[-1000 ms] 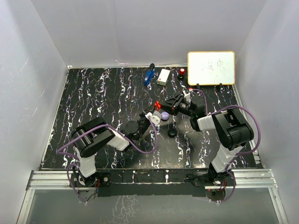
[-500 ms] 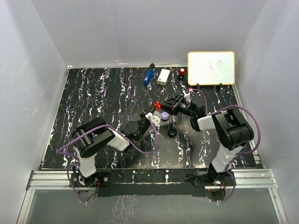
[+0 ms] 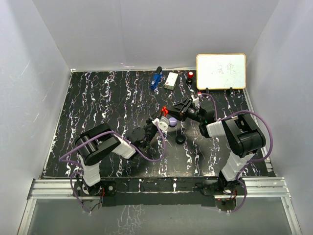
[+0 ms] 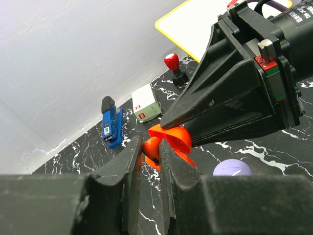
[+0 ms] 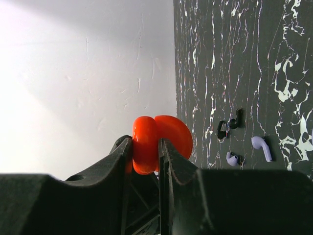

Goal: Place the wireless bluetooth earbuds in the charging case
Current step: Place the earbud in the charging case.

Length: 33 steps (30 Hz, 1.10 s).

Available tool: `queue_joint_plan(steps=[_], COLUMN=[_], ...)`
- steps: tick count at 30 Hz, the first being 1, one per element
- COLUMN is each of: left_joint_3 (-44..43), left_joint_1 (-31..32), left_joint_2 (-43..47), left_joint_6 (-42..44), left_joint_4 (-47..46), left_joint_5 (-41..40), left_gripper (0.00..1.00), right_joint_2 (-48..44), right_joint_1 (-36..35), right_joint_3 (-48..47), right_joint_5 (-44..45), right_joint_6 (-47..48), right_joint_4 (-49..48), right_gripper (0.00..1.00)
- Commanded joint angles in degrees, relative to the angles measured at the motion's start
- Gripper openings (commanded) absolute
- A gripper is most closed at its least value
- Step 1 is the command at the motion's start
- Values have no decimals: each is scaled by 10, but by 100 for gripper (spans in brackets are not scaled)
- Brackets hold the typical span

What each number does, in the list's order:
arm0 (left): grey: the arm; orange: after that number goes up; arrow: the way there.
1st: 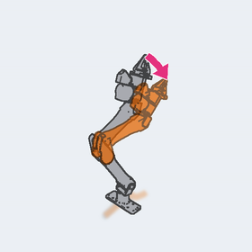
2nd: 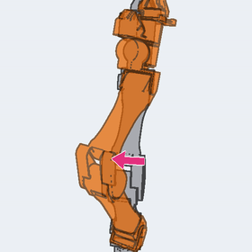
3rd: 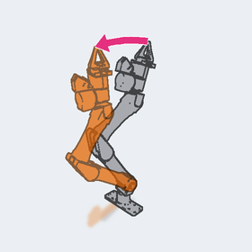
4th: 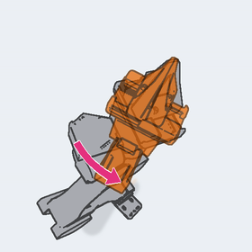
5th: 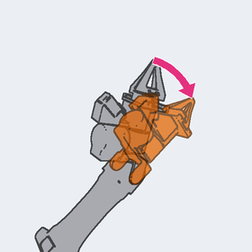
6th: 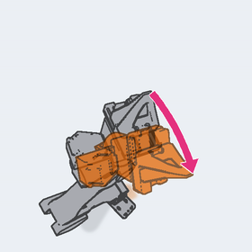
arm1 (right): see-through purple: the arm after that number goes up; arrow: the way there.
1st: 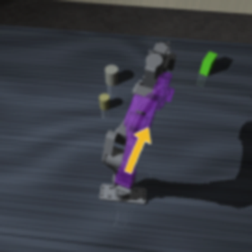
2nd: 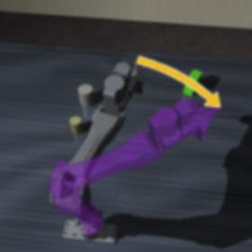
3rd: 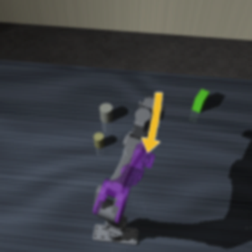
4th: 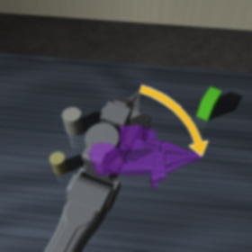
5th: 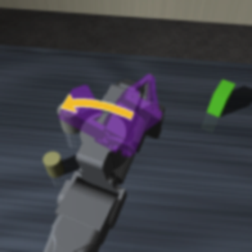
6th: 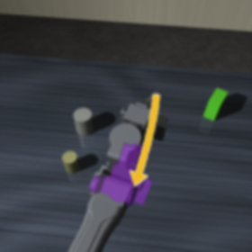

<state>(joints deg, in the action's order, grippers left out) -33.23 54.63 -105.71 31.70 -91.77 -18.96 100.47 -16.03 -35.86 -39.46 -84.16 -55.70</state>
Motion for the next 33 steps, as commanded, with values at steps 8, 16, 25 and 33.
queue_joint_plan(steps=[8, 16, 25, 33], left_joint_3=[5, 5, 12, 15], left_joint_1=[5, 6, 11, 12], left_joint_2=[13, 18, 56, 125], left_joint_6=[-5, -5, -14, -36], left_joint_4=[-106, -105, -104, -53], left_joint_5=[-11, -13, -14, -19], left_gripper=[27, 37, 51, 59], right_joint_2=[-13, -13, -12, -11], right_joint_1=[1, 1, 1, 3], right_joint_3=[-7, -6, -7, -7], right_joint_5=[-2, -2, -2, -3], right_joint_6=[-3, -3, -3, -3], right_joint_4=[-41, -40, -41, -43], right_gripper=[0, 0, 0, 0])
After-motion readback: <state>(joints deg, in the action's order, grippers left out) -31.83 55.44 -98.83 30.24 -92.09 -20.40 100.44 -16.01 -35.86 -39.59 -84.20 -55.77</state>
